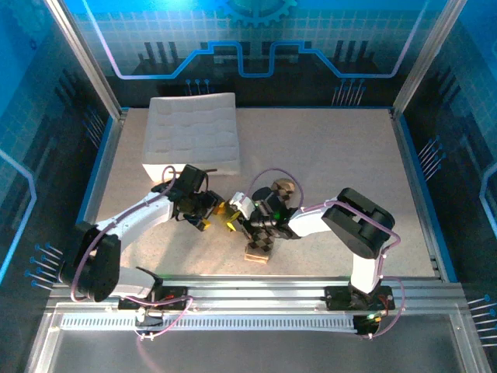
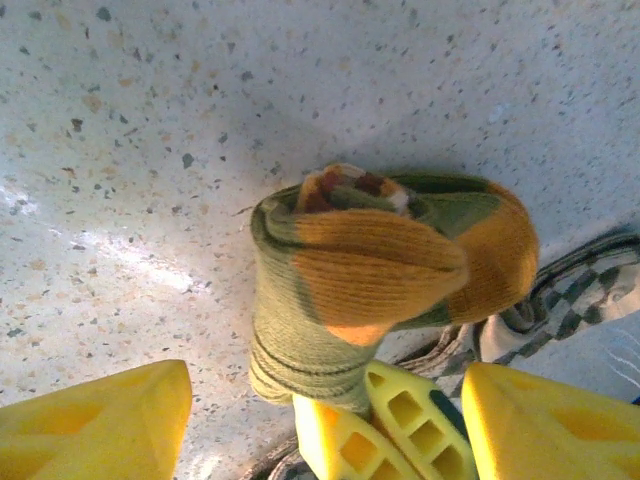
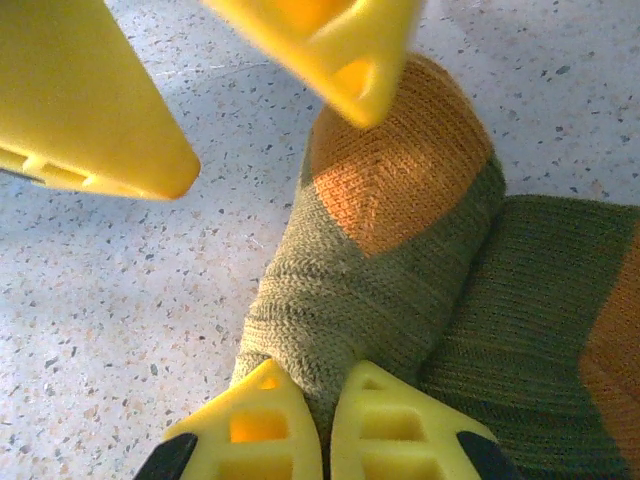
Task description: Roll the socks
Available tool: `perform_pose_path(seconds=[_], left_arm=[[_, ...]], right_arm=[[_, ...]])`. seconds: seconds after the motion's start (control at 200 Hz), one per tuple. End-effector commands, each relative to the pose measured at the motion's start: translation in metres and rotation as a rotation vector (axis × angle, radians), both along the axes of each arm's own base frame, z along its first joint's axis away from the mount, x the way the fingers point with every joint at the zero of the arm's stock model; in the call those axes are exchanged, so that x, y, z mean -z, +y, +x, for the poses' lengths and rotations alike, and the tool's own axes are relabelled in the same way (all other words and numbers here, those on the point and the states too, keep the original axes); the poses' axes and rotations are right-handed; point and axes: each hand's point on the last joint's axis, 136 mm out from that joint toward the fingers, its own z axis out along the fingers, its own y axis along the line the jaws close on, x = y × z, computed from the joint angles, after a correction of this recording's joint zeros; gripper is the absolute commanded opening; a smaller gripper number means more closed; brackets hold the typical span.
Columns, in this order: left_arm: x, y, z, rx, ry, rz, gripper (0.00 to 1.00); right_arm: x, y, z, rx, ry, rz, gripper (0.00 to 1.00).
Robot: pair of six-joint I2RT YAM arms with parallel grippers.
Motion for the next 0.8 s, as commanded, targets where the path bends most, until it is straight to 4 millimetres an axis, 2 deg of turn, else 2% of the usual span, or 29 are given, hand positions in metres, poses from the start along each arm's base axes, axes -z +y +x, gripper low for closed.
perform_pose_path(seconds=[0.0,0.23,0.39,0.44,0.57,0.68,0.795], left_arm=[[0.010,-0.007,-0.001,0.055,0.005,-0.013,0.62],[0.029,-0.015,0.000,0.117,0.026,0.019,0.57],[0.051,-0.022,-0.005,0.194,0.066,0.068,0.53],[0.060,-0.021,-0.011,0.221,0.101,0.102,0.50],[0.078,-0.005,-0.032,0.244,0.184,0.184,0.31],[0.082,0.005,-0.049,0.259,0.228,0.209,0.28],[0.080,0.022,-0.076,0.242,0.305,0.245,0.25]], right_arm=[[0.096,-0.069,-0.044,0.083,0.340,-0.300,0.00],[0.112,-0.085,-0.051,0.136,0.450,-0.301,0.00],[0.118,-0.093,-0.052,0.174,0.480,-0.315,0.00],[0.119,-0.094,-0.051,0.180,0.479,-0.317,0.00],[0.119,-0.093,-0.046,0.165,0.457,-0.335,0.00],[0.114,-0.082,-0.038,0.103,0.421,-0.344,0.00],[0.100,-0.058,-0.031,-0.033,0.336,-0.342,0.00]])
